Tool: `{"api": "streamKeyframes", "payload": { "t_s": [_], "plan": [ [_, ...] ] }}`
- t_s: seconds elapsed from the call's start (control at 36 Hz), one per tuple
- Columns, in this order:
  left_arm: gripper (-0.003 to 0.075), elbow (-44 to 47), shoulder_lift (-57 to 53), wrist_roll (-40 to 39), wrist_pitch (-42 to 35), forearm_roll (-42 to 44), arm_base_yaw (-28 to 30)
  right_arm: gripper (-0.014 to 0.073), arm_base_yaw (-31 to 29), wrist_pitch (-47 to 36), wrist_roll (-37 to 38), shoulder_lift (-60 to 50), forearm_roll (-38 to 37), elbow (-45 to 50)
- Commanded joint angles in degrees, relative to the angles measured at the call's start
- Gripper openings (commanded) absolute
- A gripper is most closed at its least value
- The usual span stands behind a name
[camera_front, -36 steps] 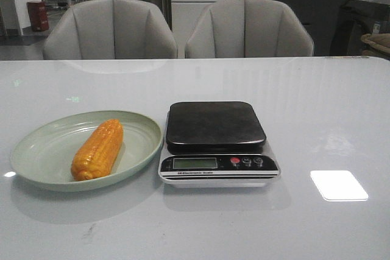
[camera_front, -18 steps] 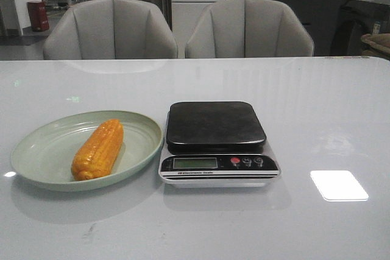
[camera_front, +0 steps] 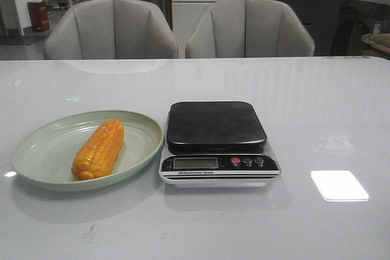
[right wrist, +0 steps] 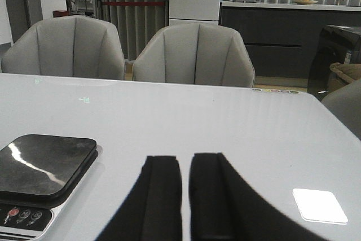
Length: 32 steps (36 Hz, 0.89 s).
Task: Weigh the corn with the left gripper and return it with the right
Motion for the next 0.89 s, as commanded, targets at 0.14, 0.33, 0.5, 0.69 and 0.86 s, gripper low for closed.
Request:
{"api": "streamKeyframes", "payload": {
  "t_s": [0.14,0.33,0.5,0.69,0.86],
  "plan": [
    [0.0636,-12.7,19.1,-2.3,1.1,-0.8,-7.8,0.0213,-0.4,-4.8,-0.1,-1.1,-0.8,0.6],
    [0.0571,-19.9,34.9,-4.8,1.4,-0.9,-12.2,0.0213,-0.4,-4.8,-0.1,-1.1,-0.8,0.6],
    [0.0554,-23.4,42.4,-4.8,1.0,-3.3,-12.9,0.0213,-0.4,-4.8,-0.1,-1.1,-0.8,0.6],
    [0.0554,-26.7,48.5,-5.1,0.6,-5.7,-12.9,0.0213,-0.4,-4.8,-0.1,-1.1,-0.8,0.6],
    [0.0495,-29.2,52.6,-5.1,3.4,-6.7,-12.9,0.0213,-0.4,-4.8,-0.1,-1.1,-0.8,0.6]
  ]
}}
